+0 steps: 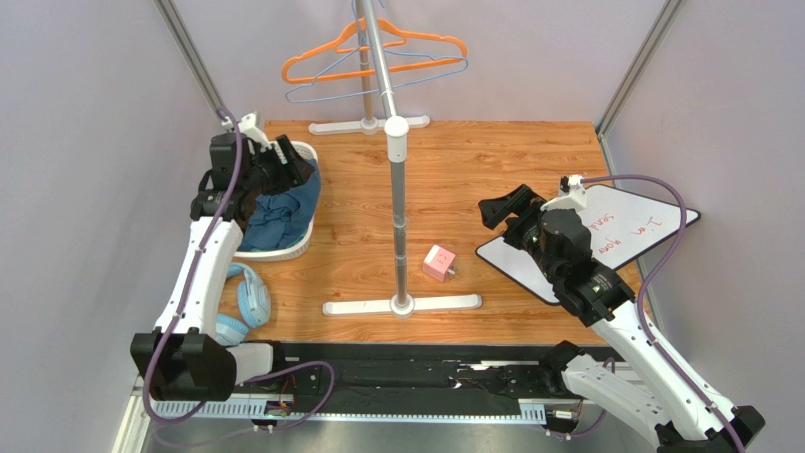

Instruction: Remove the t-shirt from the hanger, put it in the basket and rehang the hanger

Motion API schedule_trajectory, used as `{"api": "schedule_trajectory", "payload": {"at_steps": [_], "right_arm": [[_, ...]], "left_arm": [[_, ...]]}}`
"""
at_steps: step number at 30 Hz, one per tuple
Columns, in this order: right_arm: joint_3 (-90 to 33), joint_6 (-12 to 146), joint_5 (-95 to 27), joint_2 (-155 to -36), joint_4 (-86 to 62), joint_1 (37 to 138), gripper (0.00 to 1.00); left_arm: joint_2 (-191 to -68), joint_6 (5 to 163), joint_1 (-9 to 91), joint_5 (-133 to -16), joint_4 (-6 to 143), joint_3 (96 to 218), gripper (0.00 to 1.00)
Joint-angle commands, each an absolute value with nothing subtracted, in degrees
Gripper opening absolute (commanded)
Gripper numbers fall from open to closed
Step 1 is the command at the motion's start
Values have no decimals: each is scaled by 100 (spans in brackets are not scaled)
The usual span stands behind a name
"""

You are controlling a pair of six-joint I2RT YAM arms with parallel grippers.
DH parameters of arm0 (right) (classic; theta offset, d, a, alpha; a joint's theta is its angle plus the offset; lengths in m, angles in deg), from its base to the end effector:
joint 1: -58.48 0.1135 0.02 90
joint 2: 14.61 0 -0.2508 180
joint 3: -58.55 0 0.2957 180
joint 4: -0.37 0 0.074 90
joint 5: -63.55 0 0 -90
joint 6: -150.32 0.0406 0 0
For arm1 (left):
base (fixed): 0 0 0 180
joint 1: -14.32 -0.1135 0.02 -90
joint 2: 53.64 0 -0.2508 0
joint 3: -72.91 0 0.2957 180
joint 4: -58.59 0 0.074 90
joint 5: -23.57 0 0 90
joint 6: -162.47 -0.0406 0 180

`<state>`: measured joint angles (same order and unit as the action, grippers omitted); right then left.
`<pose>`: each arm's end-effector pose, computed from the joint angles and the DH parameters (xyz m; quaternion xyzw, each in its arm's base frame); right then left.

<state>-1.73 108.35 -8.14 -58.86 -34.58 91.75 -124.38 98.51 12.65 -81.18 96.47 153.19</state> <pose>0.2001 0.1161 0.3337 0.1949 0.7848 0.2756 0.5197 0.3287 -0.0008 0.3455 -0.1401 0.8426 -0.2150 0.4735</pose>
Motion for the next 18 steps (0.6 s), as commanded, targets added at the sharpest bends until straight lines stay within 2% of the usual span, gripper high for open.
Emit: {"api": "schedule_trajectory", "payload": {"at_steps": [1,7,11,16,18], "right_arm": [[-211,10384,-1141,-5767,-3375,9161,89],[-88,9549,-2430,-5557,-3454,9152,90],[52,8926,-3390,-5302,-3717,9161,90],[290,8616,-4461,-4496,-3850,9152,92],[474,8634,-4674,-4196,-3780,9152,93]], "left_arm": [[-12132,9392,2079,-8356,9262,15291,75],[-11772,9242,3284,-8147,9236,15186,74],[-11070,9286,3550,-7716,9131,14608,73],[-9103,9672,3550,-7917,8832,13447,73],[-8148,10041,3550,-8583,8561,12876,73]]}}
